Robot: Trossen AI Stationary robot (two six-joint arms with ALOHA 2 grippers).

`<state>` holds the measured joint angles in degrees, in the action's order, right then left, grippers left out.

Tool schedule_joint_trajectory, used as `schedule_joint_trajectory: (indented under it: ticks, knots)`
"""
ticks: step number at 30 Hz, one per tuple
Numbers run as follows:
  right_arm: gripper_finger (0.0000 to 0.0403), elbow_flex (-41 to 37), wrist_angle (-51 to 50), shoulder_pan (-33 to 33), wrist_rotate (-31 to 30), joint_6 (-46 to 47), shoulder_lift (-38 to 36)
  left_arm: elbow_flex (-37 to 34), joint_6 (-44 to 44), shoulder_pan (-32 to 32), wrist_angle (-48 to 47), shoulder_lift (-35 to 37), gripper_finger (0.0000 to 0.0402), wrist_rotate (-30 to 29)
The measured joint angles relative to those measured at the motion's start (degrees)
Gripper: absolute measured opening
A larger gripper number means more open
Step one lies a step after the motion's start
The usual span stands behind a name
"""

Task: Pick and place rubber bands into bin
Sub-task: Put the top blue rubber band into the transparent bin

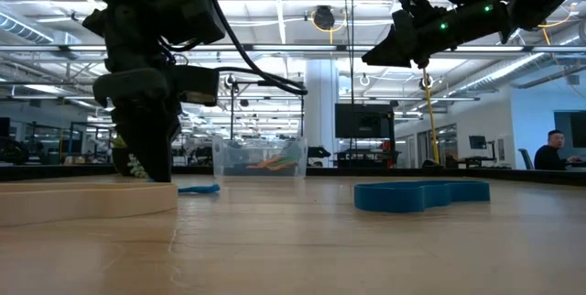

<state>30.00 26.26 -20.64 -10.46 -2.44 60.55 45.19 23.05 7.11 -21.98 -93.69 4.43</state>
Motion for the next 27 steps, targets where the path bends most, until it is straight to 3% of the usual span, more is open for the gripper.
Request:
schedule_joint_trajectory:
  ticks: [7, 20, 27]
  knots:
    - [0.0116, 0.00, 0.00, -0.01, 0.00, -0.44, 0.00, -0.20, 1.60, 0.22, 0.17, 3.94, 0.0003, 2.56]
    - [0.0116, 0.00, -0.04, -0.02, 0.00, -1.46, -0.01, -0.07, 1.05, -0.44, 3.61, 16.85, 0.0001, -1.09]
    - [0.0116, 0.02, -1.37, -0.02, -0.01, -1.46, -0.02, 0.04, -1.79, -1.87, 11.05, 25.14, 0.0001, -5.36]
